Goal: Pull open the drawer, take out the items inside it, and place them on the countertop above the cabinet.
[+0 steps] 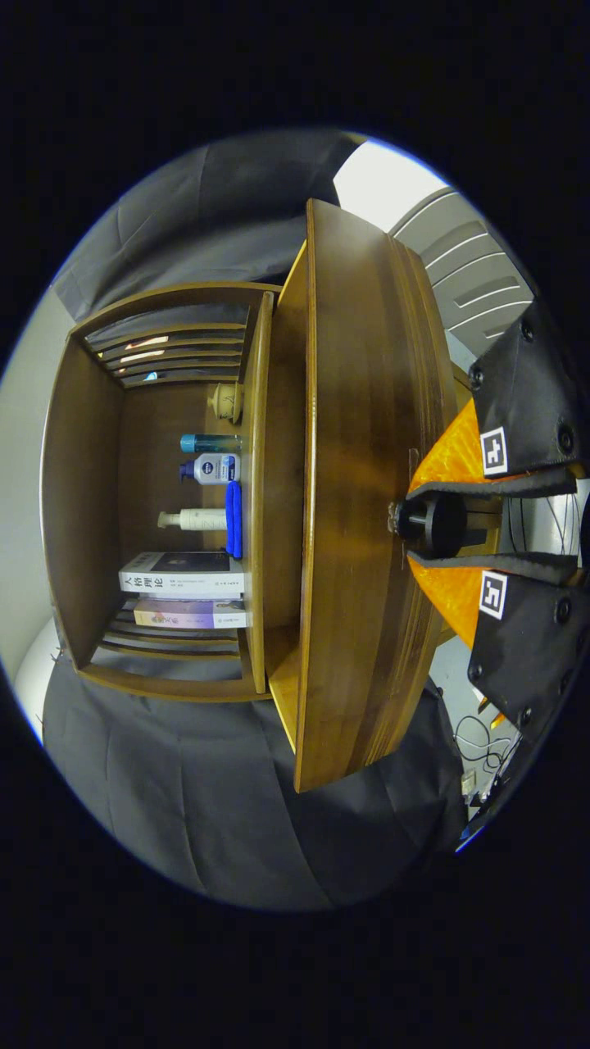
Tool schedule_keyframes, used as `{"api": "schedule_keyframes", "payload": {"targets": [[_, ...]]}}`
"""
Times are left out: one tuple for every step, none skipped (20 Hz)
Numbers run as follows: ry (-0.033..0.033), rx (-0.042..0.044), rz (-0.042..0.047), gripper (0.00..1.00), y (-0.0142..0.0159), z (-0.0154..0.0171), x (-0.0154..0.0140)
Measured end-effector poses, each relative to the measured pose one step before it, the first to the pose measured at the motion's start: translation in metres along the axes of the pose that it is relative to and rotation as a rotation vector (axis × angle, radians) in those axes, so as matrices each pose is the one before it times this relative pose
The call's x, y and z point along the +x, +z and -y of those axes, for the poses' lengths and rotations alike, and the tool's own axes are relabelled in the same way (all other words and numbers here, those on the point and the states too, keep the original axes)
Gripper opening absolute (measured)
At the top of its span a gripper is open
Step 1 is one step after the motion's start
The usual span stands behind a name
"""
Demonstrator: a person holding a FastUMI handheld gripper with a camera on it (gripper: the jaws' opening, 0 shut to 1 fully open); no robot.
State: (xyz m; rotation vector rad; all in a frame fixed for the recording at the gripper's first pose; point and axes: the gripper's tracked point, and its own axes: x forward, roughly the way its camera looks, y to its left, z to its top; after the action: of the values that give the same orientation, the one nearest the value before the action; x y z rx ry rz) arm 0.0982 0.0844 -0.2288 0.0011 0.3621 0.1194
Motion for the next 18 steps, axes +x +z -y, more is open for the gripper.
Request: {"api": "schedule_keyframes", "payload": {"targets": [[0.00290, -0.00037, -0.00226, 0.29, -0.00152, -0.00030, -0.00322], [0.00396, 0.00045, -0.00284, 0.29, -0.00167, -0.00090, -0.00381], [0.00468, -0.00011, -0.00130, 0.29, -0.00094, -0.00108, -0.00337], [0.00342, -0.00278, -0.00090, 0.29, -0.00133, -0.00090, -0.00239], [0.00308, -0.00601, -0.00164, 0.29, -0.00062, -0.00134, -0.00270], [0.00241, -0.00417, -0.00055, 0.29, -0.00196, -0.00099, -0.00225], [0.00324, -0.00193, -0.00178, 0.29, -0.00023, -0.00091, -0.00246], [0.00367, -0.00124, -0.00194, 0.28, -0.00145, -0.00149, -0.00241], [0.00311, -0.00075, -0.00087, 0.29, -0.00063, -0.00072, -0.00121], [0.00245, -0.00019, -0.00103, 0.29, -0.00017, -0.00079, -0.00057], [0.00121, -0.00083, -0.00066, 0.29, 0.00029, 0.00003, -0.00034], [0.00126, -0.00185, -0.00126, 0.29, -0.00129, -0.00027, -0.00008], [0.00205, -0.00025, -0.00277, 0.29, 0.00043, 0.00003, -0.00007], [0.00137, 0.00474, -0.00529, 0.29, -0.00035, -0.00007, 0.00005], [0.00460, 0.00708, -0.00664, 0.29, 0.00057, -0.00066, 0.00016], [0.01040, 0.00391, -0.01114, 0.32, -0.00091, -0.00076, -0.00029], [0.01468, 0.00584, -0.01362, 0.34, 0.00025, -0.00134, -0.00090], [0.01831, 0.00714, -0.02439, 0.37, -0.00197, 0.00017, -0.00107]]}}
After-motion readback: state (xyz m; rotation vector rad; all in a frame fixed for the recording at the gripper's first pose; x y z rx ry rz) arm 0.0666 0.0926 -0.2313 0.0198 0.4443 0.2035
